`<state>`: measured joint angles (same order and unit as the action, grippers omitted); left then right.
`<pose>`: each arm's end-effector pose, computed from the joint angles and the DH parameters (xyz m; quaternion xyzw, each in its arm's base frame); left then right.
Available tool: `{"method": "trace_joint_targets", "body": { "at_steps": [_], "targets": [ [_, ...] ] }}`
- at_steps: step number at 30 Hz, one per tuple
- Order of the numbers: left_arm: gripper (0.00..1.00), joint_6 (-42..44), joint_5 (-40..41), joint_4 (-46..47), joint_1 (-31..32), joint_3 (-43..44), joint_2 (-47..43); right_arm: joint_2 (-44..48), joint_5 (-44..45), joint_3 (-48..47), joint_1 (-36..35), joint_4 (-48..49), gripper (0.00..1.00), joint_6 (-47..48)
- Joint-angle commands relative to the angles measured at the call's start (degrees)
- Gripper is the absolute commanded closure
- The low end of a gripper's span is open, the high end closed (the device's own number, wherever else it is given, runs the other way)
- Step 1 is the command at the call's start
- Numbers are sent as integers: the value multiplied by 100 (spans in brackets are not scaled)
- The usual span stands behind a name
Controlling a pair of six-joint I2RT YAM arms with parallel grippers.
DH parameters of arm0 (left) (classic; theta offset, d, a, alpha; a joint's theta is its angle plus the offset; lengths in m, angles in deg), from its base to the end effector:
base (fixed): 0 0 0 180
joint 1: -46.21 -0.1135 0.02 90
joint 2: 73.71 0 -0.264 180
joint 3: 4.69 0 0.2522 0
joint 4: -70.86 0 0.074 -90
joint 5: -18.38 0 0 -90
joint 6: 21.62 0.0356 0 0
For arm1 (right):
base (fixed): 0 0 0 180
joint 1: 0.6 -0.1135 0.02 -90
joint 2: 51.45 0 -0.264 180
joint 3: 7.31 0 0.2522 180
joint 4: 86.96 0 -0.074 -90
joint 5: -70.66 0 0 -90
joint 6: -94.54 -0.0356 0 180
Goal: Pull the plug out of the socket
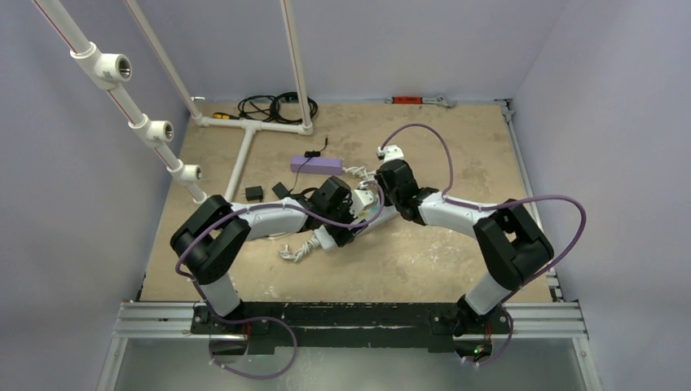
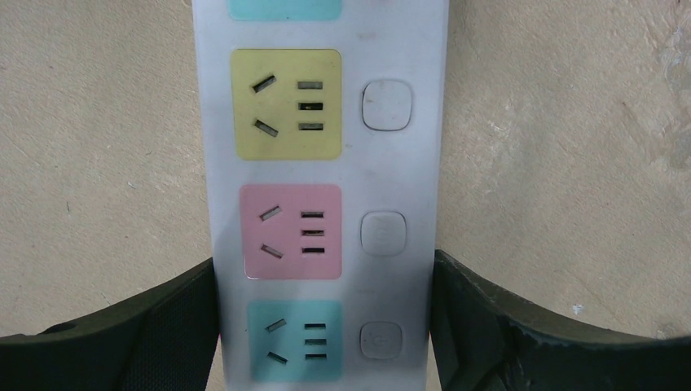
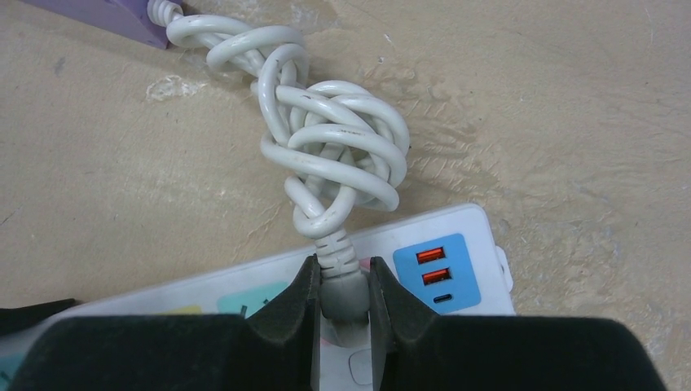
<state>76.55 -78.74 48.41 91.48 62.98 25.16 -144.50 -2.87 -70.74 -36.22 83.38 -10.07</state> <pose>0.2370 -0.2455 0.1556 0.4437 0.8383 -0.1550 0.2764 0.2798 0.1881 0.1840 -0.1027 0.8905 0.0627 0.4387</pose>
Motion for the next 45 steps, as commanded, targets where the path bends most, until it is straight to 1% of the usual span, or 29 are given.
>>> {"method": "trace_joint_targets", "body": {
  "at_steps": [1,5,9,13,19,23,28,32,38,41,45],
  "targets": [
    [100,-149,67,-173,-97,33,191,20,-950,-177,130,-130,100,-367],
    [100,-116,72,-187,-98,41,203,201,-1839,-20,736,26,100,-452],
    [100,-104,62,-202,-89,52,194,208,-2030,-19,819,67,100,-354],
    [100,-122,30,-188,-89,66,178,248,-1537,-43,689,35,100,-242],
    [100,-140,-5,-189,-83,85,151,260,-505,-192,105,-125,100,-133],
    [100,-135,-4,-186,-89,79,116,157,-167,-302,-198,-193,100,-65],
    [100,-139,0,-202,-82,85,139,196,-90,-378,-224,-304,100,-76],
    [100,-118,52,-244,-87,102,176,226,-265,-572,-126,-478,100,-103],
    [100,-97,96,-273,-85,111,198,70,-882,-696,331,-704,100,-132],
    [100,-96,86,-280,-85,121,171,50,-993,-684,357,-709,100,-90],
    [100,-95,94,-280,-89,122,126,2,-788,-668,347,-711,100,-43]
  ]
}}
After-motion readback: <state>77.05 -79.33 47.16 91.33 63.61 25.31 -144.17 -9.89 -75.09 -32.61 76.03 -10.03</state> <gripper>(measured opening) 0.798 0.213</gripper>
